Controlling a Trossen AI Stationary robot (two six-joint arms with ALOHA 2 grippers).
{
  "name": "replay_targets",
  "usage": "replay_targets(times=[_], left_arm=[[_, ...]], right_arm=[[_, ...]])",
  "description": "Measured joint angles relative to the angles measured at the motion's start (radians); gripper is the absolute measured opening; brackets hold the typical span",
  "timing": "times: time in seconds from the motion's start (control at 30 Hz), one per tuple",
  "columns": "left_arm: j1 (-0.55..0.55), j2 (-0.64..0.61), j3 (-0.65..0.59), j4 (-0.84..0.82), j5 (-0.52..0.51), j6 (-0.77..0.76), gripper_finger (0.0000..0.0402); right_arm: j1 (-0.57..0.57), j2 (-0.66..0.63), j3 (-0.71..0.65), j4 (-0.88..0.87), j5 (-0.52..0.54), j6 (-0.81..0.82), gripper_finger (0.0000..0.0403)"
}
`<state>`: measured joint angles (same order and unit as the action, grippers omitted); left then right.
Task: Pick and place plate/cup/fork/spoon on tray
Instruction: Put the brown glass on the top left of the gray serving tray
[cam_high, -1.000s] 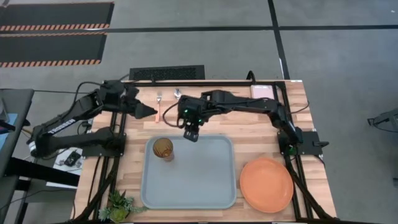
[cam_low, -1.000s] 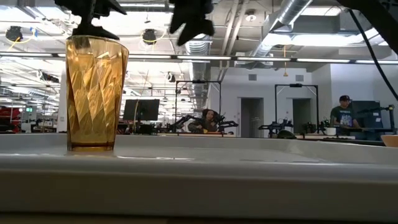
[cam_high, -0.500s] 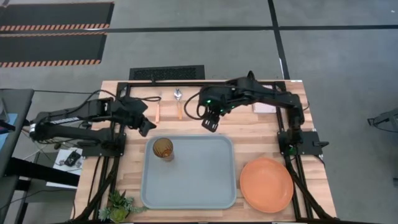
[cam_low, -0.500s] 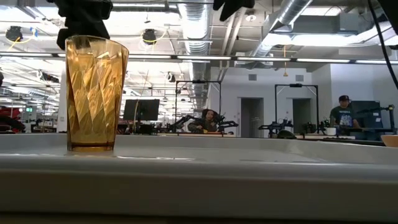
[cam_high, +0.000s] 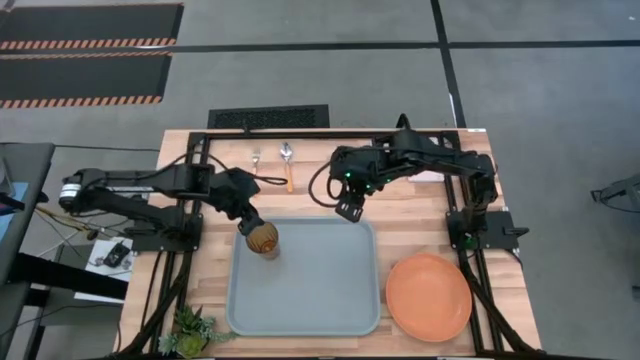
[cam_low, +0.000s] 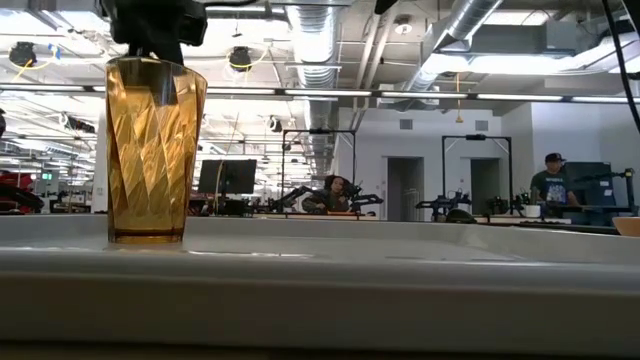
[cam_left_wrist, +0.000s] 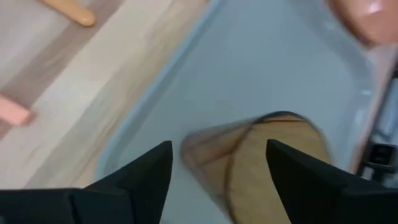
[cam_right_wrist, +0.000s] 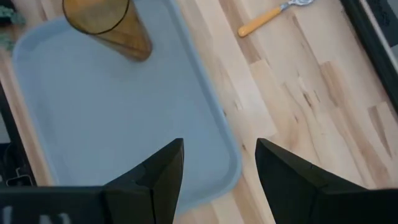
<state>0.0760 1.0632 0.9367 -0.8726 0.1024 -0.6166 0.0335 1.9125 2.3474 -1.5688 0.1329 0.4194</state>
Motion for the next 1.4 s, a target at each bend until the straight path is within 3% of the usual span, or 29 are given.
replay_targets(times=[0.17, 0.33, 0.47, 0.7, 1.1, 1.27, 1.4], left_arm=[[-0.02, 0.066, 0.0, -0.099, -0.002, 0.05, 0.0238], [-0.054, 0.117, -0.001, -0.094, -0.004, 0.074, 0.0199], [-0.061, 0.115, -0.001, -0.094, -0.042, 0.037, 0.0143], [-0.058, 0.101, -0.001, -0.119, -0.065, -0.016, 0.0012], [-0.051, 0.102, 0.085, -0.245, -0.144, -0.04, 0.0002], [-0.024, 0.102, 0.047, -0.292, -0.108, -0.04, 0.0002], [0.003, 0.102, 0.039, -0.272, -0.151, -0.035, 0.0001]], right_arm=[[0.02, 0.006, 0.0, 0.002, 0.0, 0.0, 0.0223], [0.026, 0.007, 0.0, 0.002, 0.005, 0.0, 0.0223], [0.026, 0.007, 0.0, 0.003, 0.008, 0.0, 0.0223], [0.026, 0.007, 0.0, 0.006, 0.008, -0.002, 0.0223], [0.025, 0.007, 0.0, 0.008, 0.008, -0.009, 0.0223], [0.025, 0.007, 0.0, 0.009, 0.008, -0.009, 0.0223], [0.026, 0.007, 0.0, 0.01, 0.008, -0.008, 0.0223]])
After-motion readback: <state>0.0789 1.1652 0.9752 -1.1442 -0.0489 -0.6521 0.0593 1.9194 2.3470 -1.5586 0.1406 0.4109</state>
